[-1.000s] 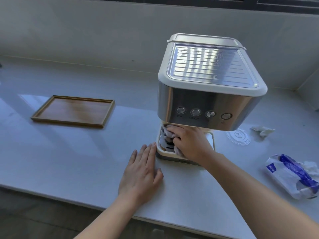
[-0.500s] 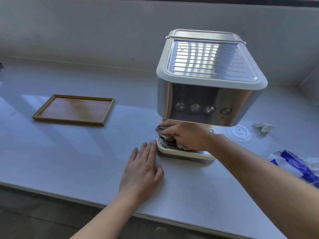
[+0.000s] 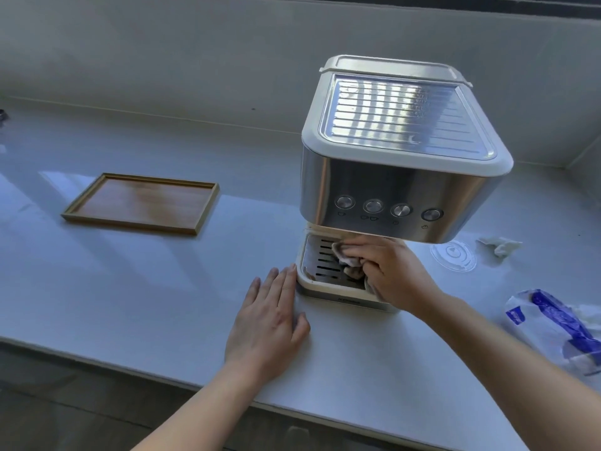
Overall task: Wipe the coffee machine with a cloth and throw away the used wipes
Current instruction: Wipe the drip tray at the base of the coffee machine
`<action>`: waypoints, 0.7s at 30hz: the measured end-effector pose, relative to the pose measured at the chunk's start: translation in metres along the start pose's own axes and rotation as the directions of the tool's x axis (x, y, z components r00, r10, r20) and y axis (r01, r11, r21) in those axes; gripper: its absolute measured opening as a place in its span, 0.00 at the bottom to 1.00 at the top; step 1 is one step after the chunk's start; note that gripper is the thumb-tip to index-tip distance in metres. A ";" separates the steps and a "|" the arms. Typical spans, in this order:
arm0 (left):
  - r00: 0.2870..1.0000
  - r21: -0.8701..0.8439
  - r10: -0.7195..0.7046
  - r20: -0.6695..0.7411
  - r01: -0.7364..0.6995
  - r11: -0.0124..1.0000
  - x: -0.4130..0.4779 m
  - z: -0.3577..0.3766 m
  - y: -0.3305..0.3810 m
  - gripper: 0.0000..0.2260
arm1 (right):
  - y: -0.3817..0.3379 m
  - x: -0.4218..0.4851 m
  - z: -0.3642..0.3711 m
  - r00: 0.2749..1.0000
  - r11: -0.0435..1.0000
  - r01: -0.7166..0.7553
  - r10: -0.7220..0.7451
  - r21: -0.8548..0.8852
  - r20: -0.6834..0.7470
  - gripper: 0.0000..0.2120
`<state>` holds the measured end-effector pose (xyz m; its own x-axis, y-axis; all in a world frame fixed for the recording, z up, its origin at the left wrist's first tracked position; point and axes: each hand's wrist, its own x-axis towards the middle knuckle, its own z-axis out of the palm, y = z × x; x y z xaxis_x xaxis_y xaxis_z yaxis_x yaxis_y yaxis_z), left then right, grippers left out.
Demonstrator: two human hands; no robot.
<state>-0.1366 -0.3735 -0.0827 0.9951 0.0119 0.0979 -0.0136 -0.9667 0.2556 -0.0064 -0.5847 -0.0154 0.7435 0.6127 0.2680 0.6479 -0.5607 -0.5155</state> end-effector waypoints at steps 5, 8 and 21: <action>1.000 0.041 0.009 0.009 -0.009 0.999 0.001 -0.002 0.000 0.33 | -0.036 0.001 0.019 0.959 0.960 0.263 -0.249 -0.092 0.138 0.19; 1.000 0.021 0.007 0.000 -0.007 1.000 0.001 -0.001 -0.001 0.33 | -0.017 -0.011 0.009 0.955 0.939 0.292 -0.275 -0.185 0.110 0.16; 1.000 0.004 0.003 -0.022 -0.003 1.000 0.000 0.001 -0.002 0.32 | -0.007 -0.024 0.002 0.975 0.983 0.033 -0.072 -0.180 -0.212 0.11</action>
<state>-0.1368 -0.3723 -0.0842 0.9927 0.0150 0.1199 -0.0157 -0.9677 0.2516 -0.0291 -0.5936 -0.0198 0.7132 0.5192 0.4710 0.6915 -0.6312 -0.3513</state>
